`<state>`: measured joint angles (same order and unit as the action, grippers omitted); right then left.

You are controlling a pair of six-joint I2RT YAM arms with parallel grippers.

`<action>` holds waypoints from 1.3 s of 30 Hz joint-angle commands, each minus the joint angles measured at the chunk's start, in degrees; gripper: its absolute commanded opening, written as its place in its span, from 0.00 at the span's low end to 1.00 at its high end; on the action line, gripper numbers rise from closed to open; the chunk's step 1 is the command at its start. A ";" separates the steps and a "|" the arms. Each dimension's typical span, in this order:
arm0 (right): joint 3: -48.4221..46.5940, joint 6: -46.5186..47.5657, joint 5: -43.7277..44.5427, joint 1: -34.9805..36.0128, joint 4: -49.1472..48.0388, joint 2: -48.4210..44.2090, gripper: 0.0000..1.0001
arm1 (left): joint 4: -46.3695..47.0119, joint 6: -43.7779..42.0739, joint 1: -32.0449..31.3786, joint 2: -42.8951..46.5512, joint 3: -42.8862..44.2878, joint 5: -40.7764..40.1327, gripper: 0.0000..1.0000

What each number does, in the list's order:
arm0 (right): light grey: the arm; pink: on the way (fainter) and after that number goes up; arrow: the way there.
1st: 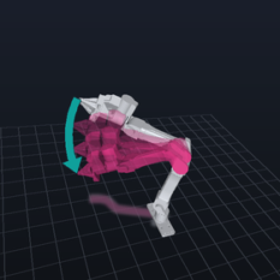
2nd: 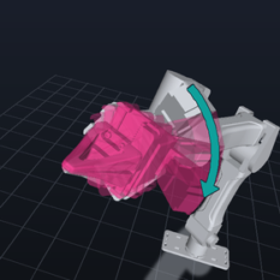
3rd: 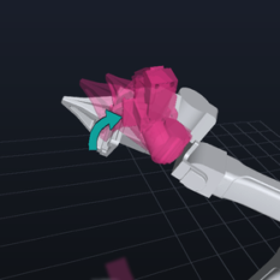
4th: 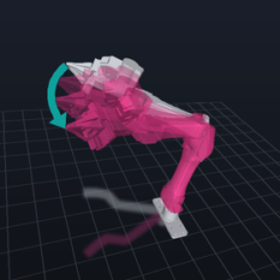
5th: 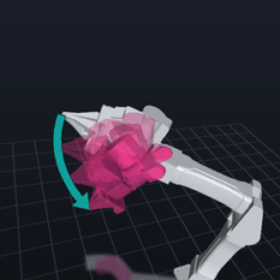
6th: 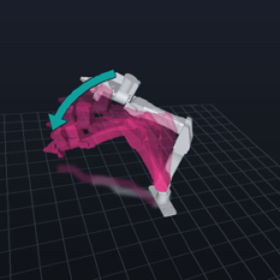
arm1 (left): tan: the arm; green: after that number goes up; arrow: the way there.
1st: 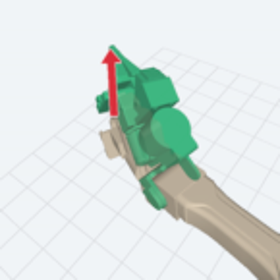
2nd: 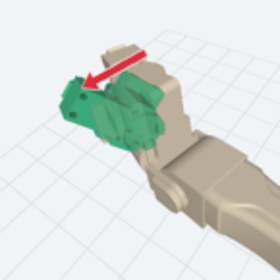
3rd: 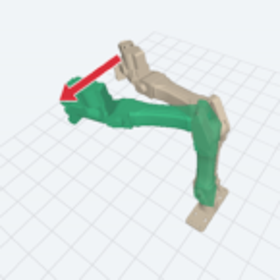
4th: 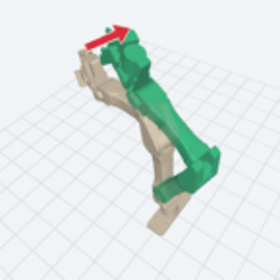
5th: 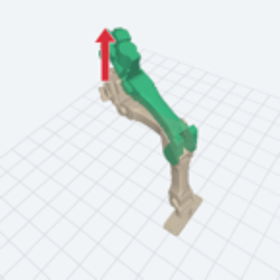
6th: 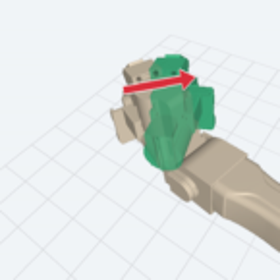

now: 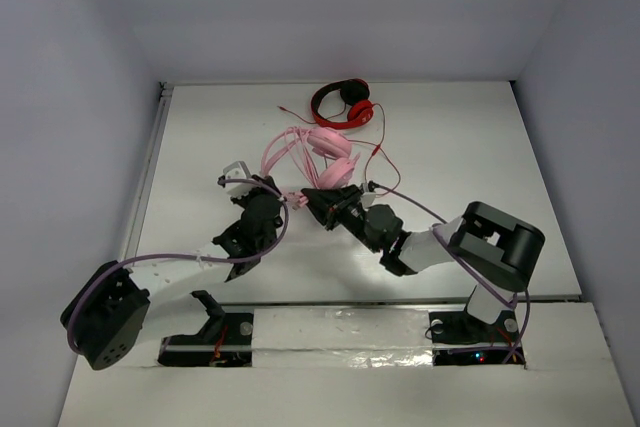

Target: Wrap the headphones

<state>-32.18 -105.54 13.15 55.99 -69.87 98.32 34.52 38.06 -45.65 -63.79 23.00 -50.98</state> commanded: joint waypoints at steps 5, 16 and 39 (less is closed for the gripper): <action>-6.84 -0.02 12.60 -0.62 -2.21 -4.99 0.32 | 3.80 0.61 -1.55 0.95 -0.51 4.58 0.00; -20.11 3.49 12.69 -0.62 26.09 -2.79 0.50 | -2.35 1.75 -1.55 -1.60 2.75 6.07 0.00; -22.40 22.56 15.84 -2.81 38.57 -11.03 0.56 | -5.26 2.64 0.38 -6.43 2.04 18.81 0.00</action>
<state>-54.70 -89.62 24.45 53.54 -31.11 93.30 22.17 38.83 -45.80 -69.95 24.01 -33.08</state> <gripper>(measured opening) 0.558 0.095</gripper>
